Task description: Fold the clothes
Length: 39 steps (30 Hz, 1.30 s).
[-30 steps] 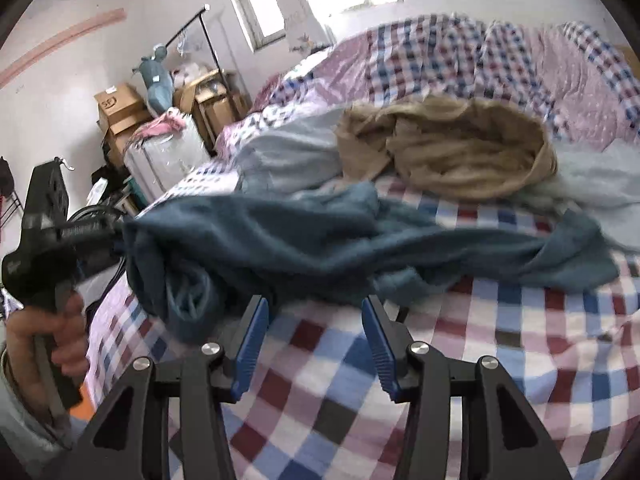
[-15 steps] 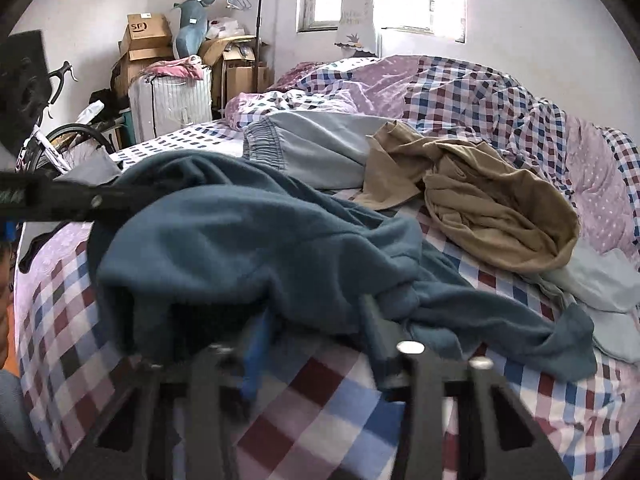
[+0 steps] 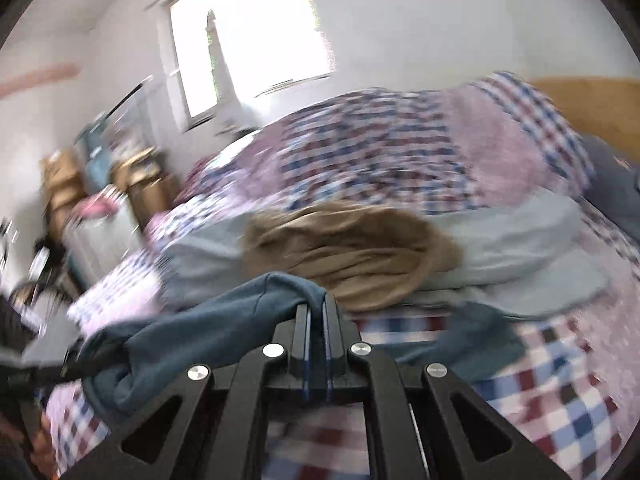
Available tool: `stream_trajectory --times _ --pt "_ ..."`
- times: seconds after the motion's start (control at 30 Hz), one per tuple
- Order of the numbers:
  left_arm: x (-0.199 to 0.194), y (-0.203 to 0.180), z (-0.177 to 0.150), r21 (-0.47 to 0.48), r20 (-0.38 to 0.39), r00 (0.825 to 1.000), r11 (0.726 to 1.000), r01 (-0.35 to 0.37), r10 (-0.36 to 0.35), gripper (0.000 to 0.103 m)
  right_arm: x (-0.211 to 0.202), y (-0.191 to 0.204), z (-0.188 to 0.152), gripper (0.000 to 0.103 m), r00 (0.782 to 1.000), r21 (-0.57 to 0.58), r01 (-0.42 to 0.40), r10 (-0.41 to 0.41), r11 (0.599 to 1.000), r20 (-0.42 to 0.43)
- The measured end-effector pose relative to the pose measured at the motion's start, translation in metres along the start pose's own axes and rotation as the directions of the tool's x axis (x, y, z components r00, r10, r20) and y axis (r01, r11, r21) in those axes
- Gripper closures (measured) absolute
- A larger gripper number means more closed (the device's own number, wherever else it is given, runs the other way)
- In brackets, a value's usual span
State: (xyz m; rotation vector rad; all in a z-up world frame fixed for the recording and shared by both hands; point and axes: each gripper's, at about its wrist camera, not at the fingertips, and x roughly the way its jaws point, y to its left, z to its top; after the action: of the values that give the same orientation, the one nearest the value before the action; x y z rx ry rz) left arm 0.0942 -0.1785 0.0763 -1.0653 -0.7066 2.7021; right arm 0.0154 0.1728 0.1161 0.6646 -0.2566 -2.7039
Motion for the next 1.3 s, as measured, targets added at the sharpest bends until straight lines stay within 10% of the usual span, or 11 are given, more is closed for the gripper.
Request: stream_trajectory --times 0.37,0.53,0.7,0.87,1.1,1.3 --pt "0.018 -0.021 -0.006 0.050 -0.008 0.998 0.997 -0.060 0.061 0.026 -0.054 -0.117 0.026 0.100 0.941 0.262 0.284 -0.321 0.922 0.110" --pt "0.025 -0.027 -0.010 0.024 -0.041 0.999 1.000 0.002 -0.001 0.026 -0.027 -0.177 -0.004 0.097 0.907 0.376 0.420 -0.385 0.826 -0.168" --pt "0.023 -0.060 -0.017 0.111 -0.015 0.996 0.990 0.091 -0.090 0.026 -0.032 -0.193 -0.021 0.085 0.885 0.417 0.464 -0.391 0.781 -0.253" --pt "0.019 -0.116 -0.035 0.293 -0.020 0.977 0.933 0.210 -0.214 0.026 -0.042 -0.171 -0.021 0.059 0.895 0.333 0.444 -0.395 0.832 -0.207" --pt "0.049 -0.182 -0.079 0.531 -0.071 0.995 0.841 0.103 -0.077 0.032 -0.048 -0.139 -0.022 0.057 0.915 0.210 0.398 -0.370 0.893 -0.158" --pt "0.075 -0.185 -0.086 0.547 -0.033 0.997 0.836 -0.041 0.070 0.090 -0.049 -0.090 -0.027 0.057 0.963 0.063 0.248 -0.240 0.967 -0.121"
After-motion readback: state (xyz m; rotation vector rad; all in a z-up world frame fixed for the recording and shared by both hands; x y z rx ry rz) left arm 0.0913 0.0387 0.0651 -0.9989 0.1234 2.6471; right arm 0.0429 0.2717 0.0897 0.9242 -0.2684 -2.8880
